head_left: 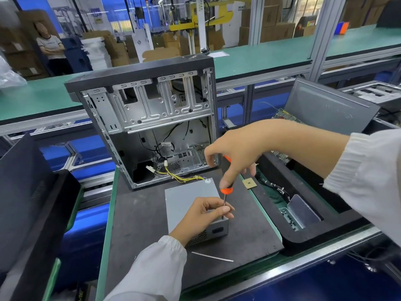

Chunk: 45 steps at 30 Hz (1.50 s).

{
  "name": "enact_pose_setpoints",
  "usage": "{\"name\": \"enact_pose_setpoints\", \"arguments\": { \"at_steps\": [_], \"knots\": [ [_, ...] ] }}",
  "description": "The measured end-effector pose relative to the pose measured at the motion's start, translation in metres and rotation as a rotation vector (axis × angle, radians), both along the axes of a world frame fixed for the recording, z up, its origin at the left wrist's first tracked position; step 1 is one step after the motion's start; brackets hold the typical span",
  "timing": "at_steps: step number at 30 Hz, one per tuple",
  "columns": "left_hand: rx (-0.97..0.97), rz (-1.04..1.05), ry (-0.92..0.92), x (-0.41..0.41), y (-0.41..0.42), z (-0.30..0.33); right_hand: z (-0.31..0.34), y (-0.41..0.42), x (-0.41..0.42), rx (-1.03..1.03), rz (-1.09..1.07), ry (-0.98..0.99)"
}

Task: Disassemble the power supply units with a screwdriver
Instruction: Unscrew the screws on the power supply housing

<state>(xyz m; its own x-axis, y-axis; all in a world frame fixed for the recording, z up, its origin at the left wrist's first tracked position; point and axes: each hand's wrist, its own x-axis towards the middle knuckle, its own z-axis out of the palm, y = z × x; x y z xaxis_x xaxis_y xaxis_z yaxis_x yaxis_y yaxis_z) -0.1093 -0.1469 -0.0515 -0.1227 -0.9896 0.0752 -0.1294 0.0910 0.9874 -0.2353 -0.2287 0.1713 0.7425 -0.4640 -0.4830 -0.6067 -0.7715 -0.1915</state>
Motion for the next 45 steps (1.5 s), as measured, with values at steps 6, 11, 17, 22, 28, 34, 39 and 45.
{"name": "enact_pose_setpoints", "arguments": {
  "at_steps": [6, 11, 17, 22, 28, 34, 39, 45],
  "knots": [
    [0.021, 0.01, -0.004, -0.001, 0.002, 0.0, -0.016, 0.004, 0.006, -0.294, -0.039, 0.023],
    [0.018, 0.009, -0.002, 0.0, 0.001, 0.002, -0.003, 0.005, 0.004, -0.217, 0.165, 0.07],
    [0.016, 0.012, -0.015, 0.001, 0.002, 0.004, -0.012, 0.007, 0.004, -0.241, -0.026, -0.03],
    [0.016, -0.005, -0.122, 0.009, -0.001, 0.006, -0.019, 0.006, 0.006, -0.301, 0.061, -0.024],
    [-0.09, -0.071, -0.465, 0.03, -0.002, 0.009, -0.015, 0.008, 0.001, -0.289, 0.115, -0.087],
    [-0.116, -0.111, -0.575, 0.023, -0.005, 0.009, -0.01, 0.009, 0.001, -0.285, 0.123, -0.111],
    [-0.142, -0.047, -0.609, 0.013, -0.005, 0.007, -0.002, 0.008, -0.001, -0.276, 0.116, -0.101],
    [-0.164, -0.033, -0.657, 0.009, -0.007, 0.008, 0.002, 0.01, -0.001, -0.281, 0.122, -0.069]
  ]
}}
